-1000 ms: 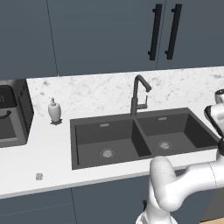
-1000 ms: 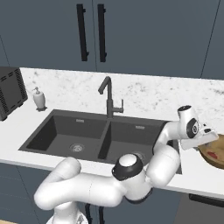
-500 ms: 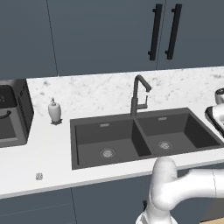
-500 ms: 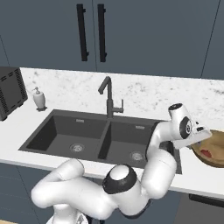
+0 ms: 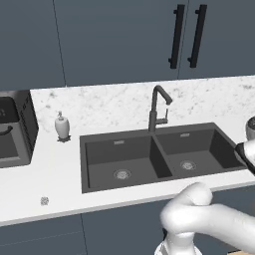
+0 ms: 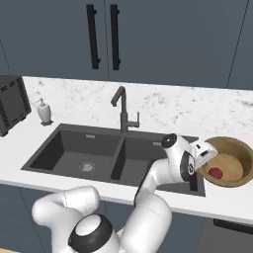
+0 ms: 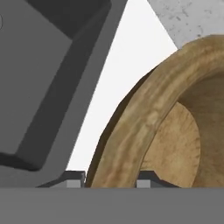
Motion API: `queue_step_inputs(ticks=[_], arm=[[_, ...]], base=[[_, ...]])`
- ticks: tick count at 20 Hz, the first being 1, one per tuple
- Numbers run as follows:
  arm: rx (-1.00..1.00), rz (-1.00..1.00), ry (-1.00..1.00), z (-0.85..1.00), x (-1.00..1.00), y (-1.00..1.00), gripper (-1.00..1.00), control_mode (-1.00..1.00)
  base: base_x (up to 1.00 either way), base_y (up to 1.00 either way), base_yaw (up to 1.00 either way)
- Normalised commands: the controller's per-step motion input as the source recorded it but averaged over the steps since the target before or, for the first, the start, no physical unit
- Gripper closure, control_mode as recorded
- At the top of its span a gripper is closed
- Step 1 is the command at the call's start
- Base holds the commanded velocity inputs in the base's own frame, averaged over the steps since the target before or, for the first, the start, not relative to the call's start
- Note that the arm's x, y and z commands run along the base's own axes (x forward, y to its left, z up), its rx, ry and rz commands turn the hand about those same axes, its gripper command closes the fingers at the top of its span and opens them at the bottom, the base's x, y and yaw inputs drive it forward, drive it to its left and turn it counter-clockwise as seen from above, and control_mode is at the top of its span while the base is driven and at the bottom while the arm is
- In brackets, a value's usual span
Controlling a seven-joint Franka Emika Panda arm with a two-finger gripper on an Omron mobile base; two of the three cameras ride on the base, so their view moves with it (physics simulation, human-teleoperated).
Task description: Pick the tomato from the sink and place it in the bowl. Then pick the bowl and place it in the microwave. Then close the microwave door and press the start button.
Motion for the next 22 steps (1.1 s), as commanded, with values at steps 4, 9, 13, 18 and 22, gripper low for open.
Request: queue_step_inputs(ticks=[4, 9, 13, 18, 22], arm=[[-0.13, 0.32, 0.22, 0.98, -0.51, 0.44, 1.00, -1.00], [-0.12, 0.38, 0.31, 0.88, -0.69, 0.61, 1.00, -1.00], [-0.05, 0.39, 0.23, 0.76, -0.81, 0.61, 1.00, -1.00], [0.00, 0.30, 0.13, 0.65, -0.76, 0.74, 1.00, -1.00], [0.01, 0.26, 0.08, 0.64, -0.68, 0.69, 1.00, -1.00]], base=[[0.00, 0.00, 0.00], [0.00, 0.00, 0.00], [0.00, 0.00, 0.00], [0.00, 0.00, 0.00], [0.00, 0.00, 0.00]])
